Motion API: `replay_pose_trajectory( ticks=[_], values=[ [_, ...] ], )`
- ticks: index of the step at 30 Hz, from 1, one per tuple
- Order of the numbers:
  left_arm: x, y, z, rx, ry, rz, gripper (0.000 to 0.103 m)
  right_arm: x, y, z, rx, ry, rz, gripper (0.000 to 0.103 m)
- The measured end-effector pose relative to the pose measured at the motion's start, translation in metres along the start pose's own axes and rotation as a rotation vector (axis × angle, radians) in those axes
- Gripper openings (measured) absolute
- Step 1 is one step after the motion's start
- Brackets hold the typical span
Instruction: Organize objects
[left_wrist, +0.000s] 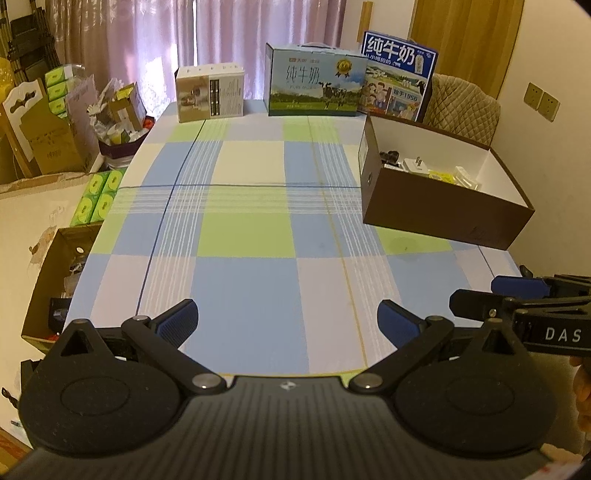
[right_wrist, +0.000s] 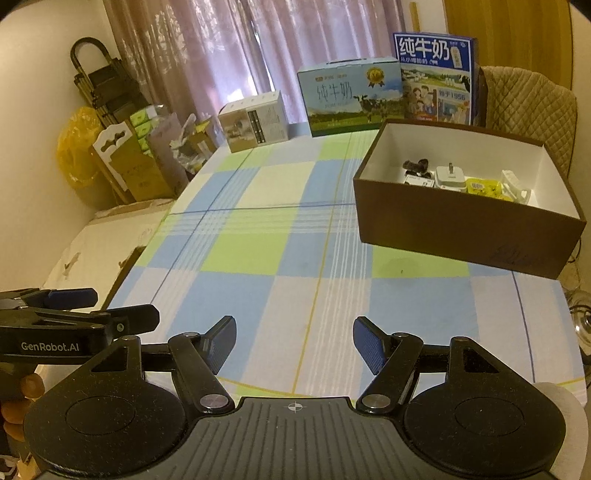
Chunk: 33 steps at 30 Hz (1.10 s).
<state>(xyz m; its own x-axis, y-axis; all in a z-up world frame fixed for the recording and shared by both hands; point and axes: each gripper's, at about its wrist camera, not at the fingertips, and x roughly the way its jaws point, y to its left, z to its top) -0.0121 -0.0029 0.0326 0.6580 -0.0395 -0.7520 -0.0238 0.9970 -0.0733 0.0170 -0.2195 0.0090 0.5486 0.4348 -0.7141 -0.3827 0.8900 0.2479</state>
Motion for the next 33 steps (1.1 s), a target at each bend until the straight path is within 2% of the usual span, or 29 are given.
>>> replay_pose_trajectory(
  ticks=[19,33],
  values=[
    [0.028,0.005,0.001,-0.017,0.049,0.021,0.102,0.031,-0.008,0.001,0.016,0.053,0.018,0.067],
    [0.045,-0.001,0.008,-0.006,0.057,0.026,0.102,0.043,-0.019,0.003,0.030,0.050,0.002,0.067]
  ],
)
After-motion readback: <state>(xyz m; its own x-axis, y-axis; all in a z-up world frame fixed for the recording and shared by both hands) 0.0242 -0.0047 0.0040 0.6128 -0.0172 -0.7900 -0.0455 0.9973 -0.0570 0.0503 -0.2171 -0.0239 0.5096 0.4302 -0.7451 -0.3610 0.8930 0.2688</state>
